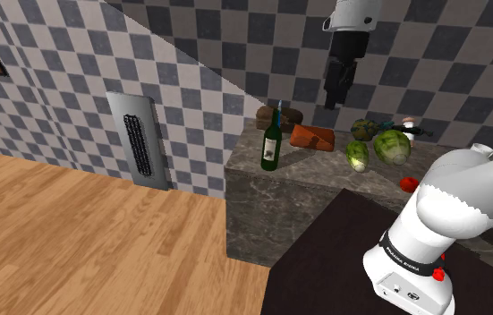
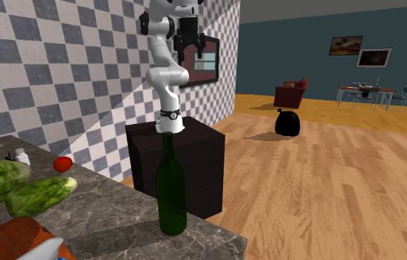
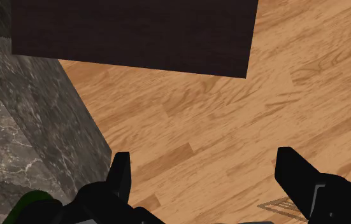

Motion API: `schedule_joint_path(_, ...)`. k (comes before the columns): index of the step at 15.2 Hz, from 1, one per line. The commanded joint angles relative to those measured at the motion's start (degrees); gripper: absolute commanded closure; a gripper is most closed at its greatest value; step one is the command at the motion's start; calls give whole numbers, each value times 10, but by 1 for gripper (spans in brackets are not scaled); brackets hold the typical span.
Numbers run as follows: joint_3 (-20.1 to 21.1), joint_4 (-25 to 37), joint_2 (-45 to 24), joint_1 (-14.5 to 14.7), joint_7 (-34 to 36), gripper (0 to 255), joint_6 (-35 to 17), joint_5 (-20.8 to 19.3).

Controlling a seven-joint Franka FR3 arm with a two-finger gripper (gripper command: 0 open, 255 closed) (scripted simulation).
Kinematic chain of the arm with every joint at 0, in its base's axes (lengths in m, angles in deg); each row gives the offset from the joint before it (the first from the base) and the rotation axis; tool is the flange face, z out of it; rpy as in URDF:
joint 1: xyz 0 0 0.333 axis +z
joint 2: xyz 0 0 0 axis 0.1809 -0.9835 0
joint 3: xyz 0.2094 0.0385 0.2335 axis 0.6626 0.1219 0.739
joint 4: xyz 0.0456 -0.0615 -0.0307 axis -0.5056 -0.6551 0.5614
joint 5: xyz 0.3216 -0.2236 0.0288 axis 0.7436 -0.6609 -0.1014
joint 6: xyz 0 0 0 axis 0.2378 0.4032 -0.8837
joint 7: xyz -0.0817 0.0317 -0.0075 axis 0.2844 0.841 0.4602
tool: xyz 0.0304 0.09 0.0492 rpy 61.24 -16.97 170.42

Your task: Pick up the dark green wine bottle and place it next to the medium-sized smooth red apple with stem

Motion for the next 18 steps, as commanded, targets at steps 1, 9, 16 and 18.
schedule_joint_path(1,0,0,0,0,0,0,0,0)
schedule_joint_path(9,-26,-4,-112,-21,-30,0,-144,-33)
schedule_joint_path(16,-49,31,-231,-36,-52,0,-254,-50)
schedule_joint_path(18,-56,48,-268,-40,-58,0,-281,-52)
